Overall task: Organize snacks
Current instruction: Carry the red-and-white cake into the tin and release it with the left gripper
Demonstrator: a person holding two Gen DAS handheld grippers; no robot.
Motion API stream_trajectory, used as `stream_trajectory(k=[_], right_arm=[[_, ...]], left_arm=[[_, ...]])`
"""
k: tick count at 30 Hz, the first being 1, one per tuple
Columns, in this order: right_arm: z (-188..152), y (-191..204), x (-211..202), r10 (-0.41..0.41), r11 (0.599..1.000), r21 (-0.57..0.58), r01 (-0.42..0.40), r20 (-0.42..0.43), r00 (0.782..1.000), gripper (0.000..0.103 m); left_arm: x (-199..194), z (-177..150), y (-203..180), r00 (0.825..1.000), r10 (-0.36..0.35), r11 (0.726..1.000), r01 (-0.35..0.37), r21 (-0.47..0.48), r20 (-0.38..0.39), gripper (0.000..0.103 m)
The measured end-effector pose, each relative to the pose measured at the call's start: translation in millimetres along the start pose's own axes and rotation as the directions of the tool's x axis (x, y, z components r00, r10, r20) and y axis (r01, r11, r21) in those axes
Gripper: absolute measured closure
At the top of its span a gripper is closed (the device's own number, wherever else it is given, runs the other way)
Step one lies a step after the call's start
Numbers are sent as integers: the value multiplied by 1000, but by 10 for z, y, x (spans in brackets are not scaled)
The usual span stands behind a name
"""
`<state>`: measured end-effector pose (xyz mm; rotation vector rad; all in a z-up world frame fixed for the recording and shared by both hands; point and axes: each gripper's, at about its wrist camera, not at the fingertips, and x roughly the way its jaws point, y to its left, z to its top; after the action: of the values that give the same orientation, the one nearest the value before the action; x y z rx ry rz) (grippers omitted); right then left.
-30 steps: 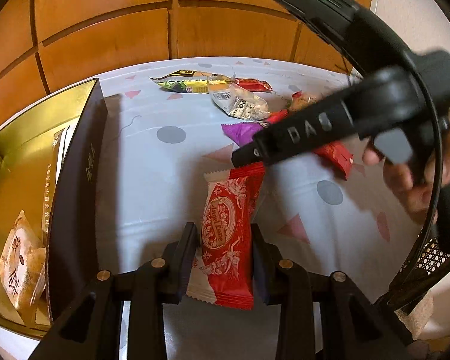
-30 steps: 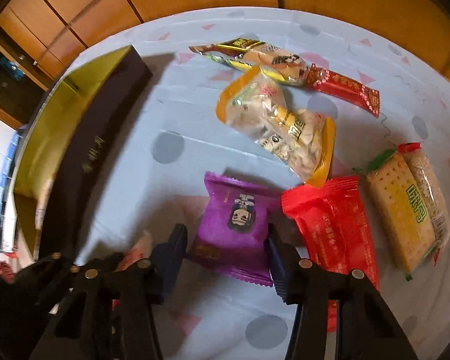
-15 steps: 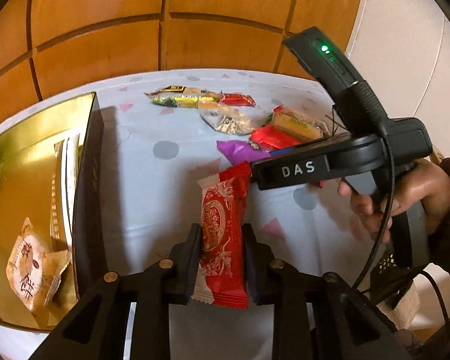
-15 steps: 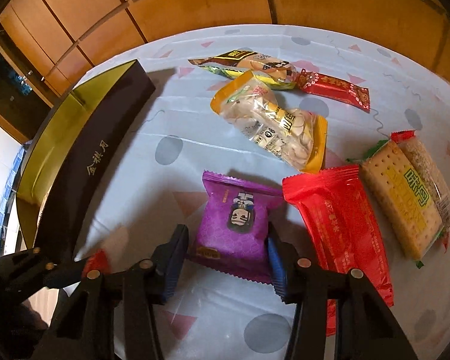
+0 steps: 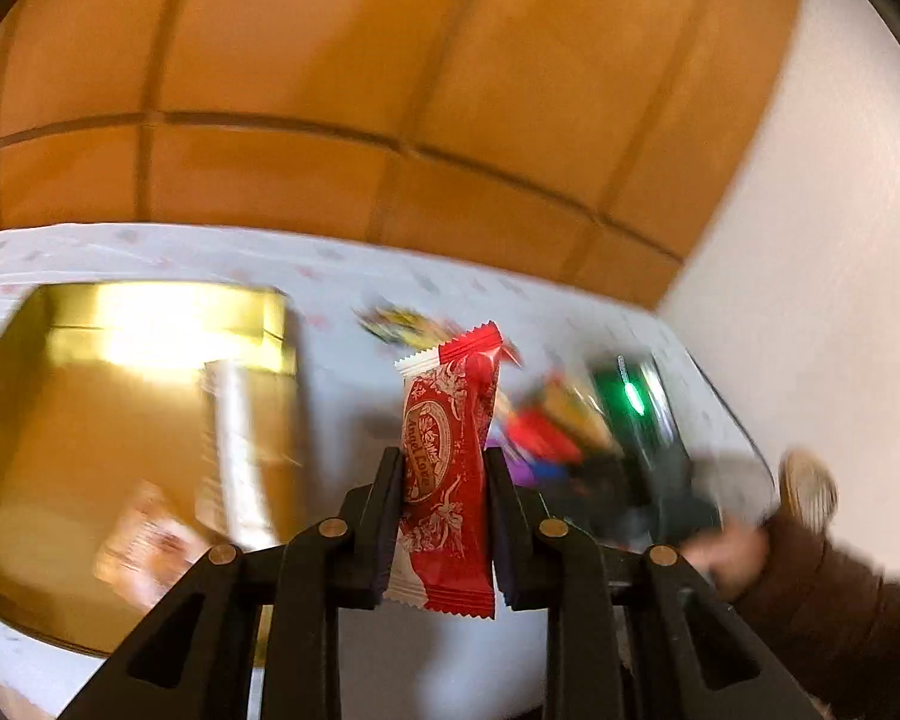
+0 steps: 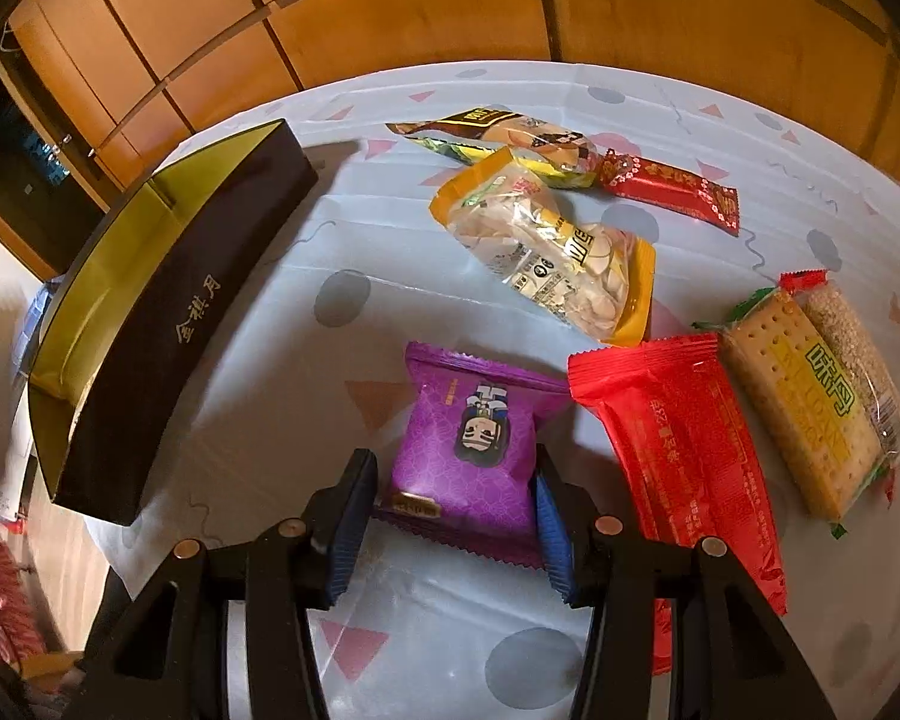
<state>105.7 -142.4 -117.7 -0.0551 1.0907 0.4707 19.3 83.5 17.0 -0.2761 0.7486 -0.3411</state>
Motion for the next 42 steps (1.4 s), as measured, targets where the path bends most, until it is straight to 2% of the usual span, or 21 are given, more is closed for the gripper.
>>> stream_trajectory(k=[3,6,8,10,14,16,18,19,22,23,24,25,26,28,30,33,34,42], right_arm=[[3,32,13,-16,1000,-16,16,-1,1000,52],[-4,29,15,-16,1000,-17,16,5,1000,51],[-4,32,18,-18,1000,-19,18,5,1000,51],[1,39,26,-21,999,-25,21,5,1000,51],[-19,58,30,-32,999,-34,33,16,999,50],[-26,63,30,-36,999,-35,36,17,999,50],[-23,61,31,-35,999,-32,36,17,999,50],[-23,59,30,-36,999,-32,36,18,999,50],[-31,60,27,-39,999,-32,40,24,999,50],[-33,62,26,-41,999,-33,42,27,999,50],[-35,63,29,-42,998,-34,43,29,999,50],[-37,63,31,-43,998,-35,44,29,999,50],[-35,66,36,-44,998,-35,45,29,999,50],[-38,69,39,-46,998,-35,47,29,999,50],[-41,74,37,-48,998,-35,49,29,998,49],[-39,78,39,-48,998,-33,49,29,998,48],[-39,78,39,-49,998,-31,50,28,998,47],[-21,74,45,-52,999,-11,52,24,998,44]], left_arm=[[-27,194,344,996,88,990,-89,-109,-15,77],[71,319,718,981,187,962,-195,-191,-59,77],[195,366,939,968,226,940,-246,-234,-110,77],[293,375,1053,958,241,929,-273,-249,-153,77],[535,504,1244,943,277,914,-318,-251,-187,77],[655,583,1344,920,331,895,-377,-237,-212,77],[836,642,1420,918,315,899,-369,-234,-239,77],[909,655,1449,910,322,893,-383,-237,-259,77],[1050,667,1457,911,324,899,-381,-218,-257,70],[1081,664,1472,901,344,885,-406,-228,-266,68],[1081,657,1493,898,344,879,-411,-243,-275,68],[1069,630,1514,906,322,880,-394,-265,-276,68],[1027,590,1519,911,312,878,-385,-284,-270,68],[929,539,1490,899,350,863,-418,-282,-262,68],[773,480,1430,900,376,860,-428,-278,-222,68],[533,387,1336,880,438,840,-473,-267,-181,68],[486,371,1330,879,444,837,-476,-270,-171,68],[126,130,1107,878,464,845,-478,-242,-116,67]])
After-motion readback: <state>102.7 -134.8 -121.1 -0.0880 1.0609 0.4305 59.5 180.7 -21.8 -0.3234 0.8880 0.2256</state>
